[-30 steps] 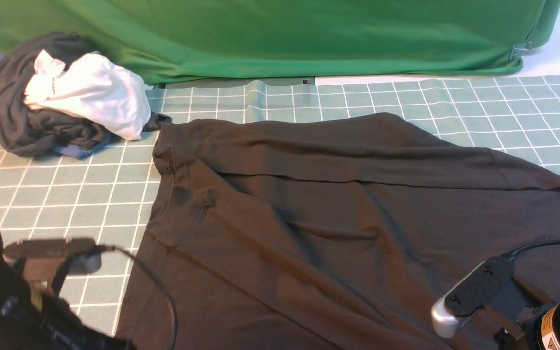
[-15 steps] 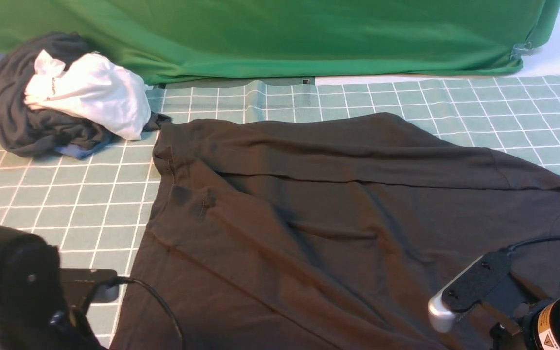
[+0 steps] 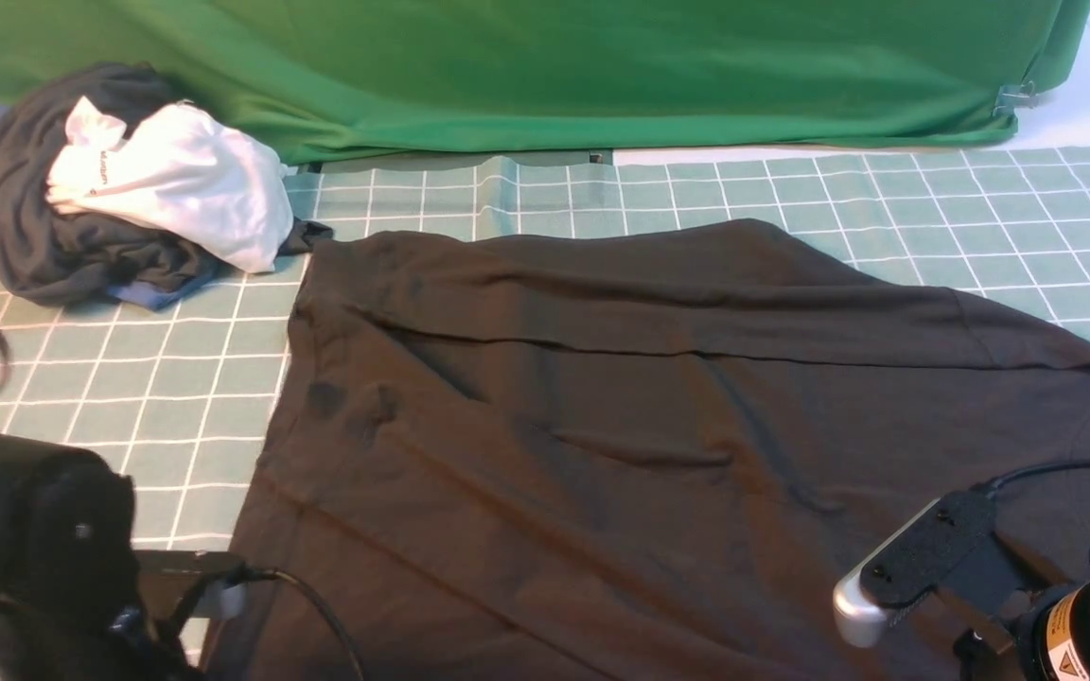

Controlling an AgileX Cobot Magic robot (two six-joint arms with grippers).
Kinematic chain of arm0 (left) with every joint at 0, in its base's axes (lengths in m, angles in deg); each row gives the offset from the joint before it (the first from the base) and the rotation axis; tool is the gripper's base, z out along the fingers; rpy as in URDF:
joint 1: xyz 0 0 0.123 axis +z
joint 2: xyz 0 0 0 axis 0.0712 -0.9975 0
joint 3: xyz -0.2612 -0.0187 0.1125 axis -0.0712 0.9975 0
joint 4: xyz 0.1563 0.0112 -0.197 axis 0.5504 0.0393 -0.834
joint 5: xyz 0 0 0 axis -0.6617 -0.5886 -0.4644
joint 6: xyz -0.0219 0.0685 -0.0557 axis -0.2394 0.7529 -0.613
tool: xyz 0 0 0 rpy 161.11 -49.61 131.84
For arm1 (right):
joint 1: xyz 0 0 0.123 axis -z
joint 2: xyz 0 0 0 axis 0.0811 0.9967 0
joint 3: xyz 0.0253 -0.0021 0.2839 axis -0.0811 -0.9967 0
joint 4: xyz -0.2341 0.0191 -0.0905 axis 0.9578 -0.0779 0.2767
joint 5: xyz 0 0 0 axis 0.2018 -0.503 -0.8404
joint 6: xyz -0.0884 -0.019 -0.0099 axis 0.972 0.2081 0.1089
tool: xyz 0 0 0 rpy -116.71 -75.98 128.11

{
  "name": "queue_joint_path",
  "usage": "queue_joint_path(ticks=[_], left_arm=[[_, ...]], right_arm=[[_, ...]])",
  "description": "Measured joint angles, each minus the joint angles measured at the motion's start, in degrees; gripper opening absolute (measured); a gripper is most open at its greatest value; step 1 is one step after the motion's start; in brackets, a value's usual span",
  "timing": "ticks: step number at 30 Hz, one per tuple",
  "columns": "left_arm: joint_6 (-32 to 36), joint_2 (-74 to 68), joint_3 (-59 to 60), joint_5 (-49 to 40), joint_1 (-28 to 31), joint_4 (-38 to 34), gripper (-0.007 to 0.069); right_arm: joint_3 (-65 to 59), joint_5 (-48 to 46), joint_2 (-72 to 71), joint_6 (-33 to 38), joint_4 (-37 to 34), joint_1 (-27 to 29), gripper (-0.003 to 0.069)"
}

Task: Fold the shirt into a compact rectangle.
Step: 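Grab the top left corner of the dark shirt with the left gripper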

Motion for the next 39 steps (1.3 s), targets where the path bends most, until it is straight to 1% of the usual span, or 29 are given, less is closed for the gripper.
queue_joint_path(ticks=[5, 9, 12, 15, 16, 17, 19, 21, 22, 23, 24, 25, 26, 27, 29, 30, 32, 33, 34, 35, 36, 39], left_arm=[[-3.1, 8.0, 0.0, -7.6, 0.0, -0.6, 0.0017], [-4.0, 13.1, 0.0, -10.0, 0.0, -1.4, 0.0017], [-3.8, 16.0, 0.0, -10.4, 0.0, -2.4, 0.0038], [-3.0, 17.1, 0.0, -10.6, 0.0, -2.2, 0.0102], [-2.9, 17.2, 0.0, -10.7, 0.0, -2.2, 0.0144], [-2.9, 17.2, 0.0, -10.7, 0.0, -2.2, 0.0161], [-2.8, 17.3, 0.0, -10.8, 0.0, -2.2, 0.0272], [-2.6, 17.4, -0.2, -11.1, 0.0, -2.2, 0.0351], [-2.1, 17.4, -1.1, -11.4, 0.0, -2.0, 0.0415], [-1.7, 17.4, -1.7, -11.4, 0.0, -1.9, 0.0440], [-1.3, 17.4, -3.7, -11.4, 0.0, -1.3, 0.0496], [-1.3, 17.4, -4.0, -11.4, 0.0, -1.1, 0.0496], [-1.3, 17.4, -6.5, -11.2, 0.0, 0.5, 0.0530], [-1.6, 17.4, -8.9, -10.4, 0.0, 2.8, 0.0540], [-3.2, 17.1, -12.1, -7.9, 0.0, 6.7, 0.0534], [-4.8, 16.4, -14.7, -6.2, 0.0, 9.3, 0.0517], [-8.0, 14.0, -20.5, -4.0, 0.0, 13.8, 0.0465], [-9.5, 11.8, -23.5, -3.0, 0.2, 16.1, 0.0426], [-11.0, 9.2, -27.2, -2.5, 0.8, 17.0, 0.0375], [-11.9, 7.8, -29.0, -2.2, 1.3, 16.9, 0.0348], [-12.1, 5.7, -31.4, -2.1, 2.1, 16.2, 0.0298], [-9.9, -2.5, -39.5, -1.4, 5.6, 10.1, 0.0137]], right_arm=[[0.0, -0.8, 0.0, 0.0, -0.1, 0.0, 0.0168], [0.0, -1.2, 0.0, 0.0, -0.1, 0.0, 0.0185], [0.0, -1.2, 0.0, 0.0, -0.1, 0.0, 0.0204], [0.0, -1.2, 0.0, 0.0, -0.1, 0.0, 0.0225], [0.0, -1.2, 0.0, 0.0, -0.1, 0.0, 0.0235], [0.0, -1.2, 0.0, 0.0, -0.1, 0.0, 0.0235], [0.0, -1.2, 0.0, 0.0, -0.1, 0.0, 0.0243], [0.0, -1.2, 0.0, 0.0, -0.1, 0.0, 0.0244], [0.0, -1.2, 0.0, 0.0, -0.1, 0.0, 0.0244], [0.0, -1.2, 0.0, 0.0, -0.1, 0.0, 0.0244], [0.0, -1.2, 0.0, 0.0, -0.1, 0.0, 0.0244], [0.0, -1.2, 0.0, 0.0, -0.1, 0.0, 0.0244], [0.0, -1.2, 0.0, 0.0, -0.1, 0.0, 0.0244], [0.0, -1.2, 0.0, 0.0, -0.1, 0.0, 0.0244], [0.0, -1.2, 0.0, 0.0, -0.1, 0.0, 0.0245], [0.0, -1.0, 0.0, 0.0, -0.1, 0.0, 0.0245], [0.0, -0.7, 0.0, 0.0, -0.1, 0.0, 0.0245], [0.0, -0.5, 0.0, 0.0, -0.1, 0.0, 0.0245], [0.0, -0.4, 0.0, 0.0, -0.1, 0.0, 0.0245], [0.0, -0.3, 0.0, 0.0, -0.1, 0.0, 0.0245], [0.0, -0.2, 0.0, 0.0, -0.1, 0.0, 0.0245], [0.0, -0.2, 0.0, -0.1, -0.1, 0.0, 0.0245]])
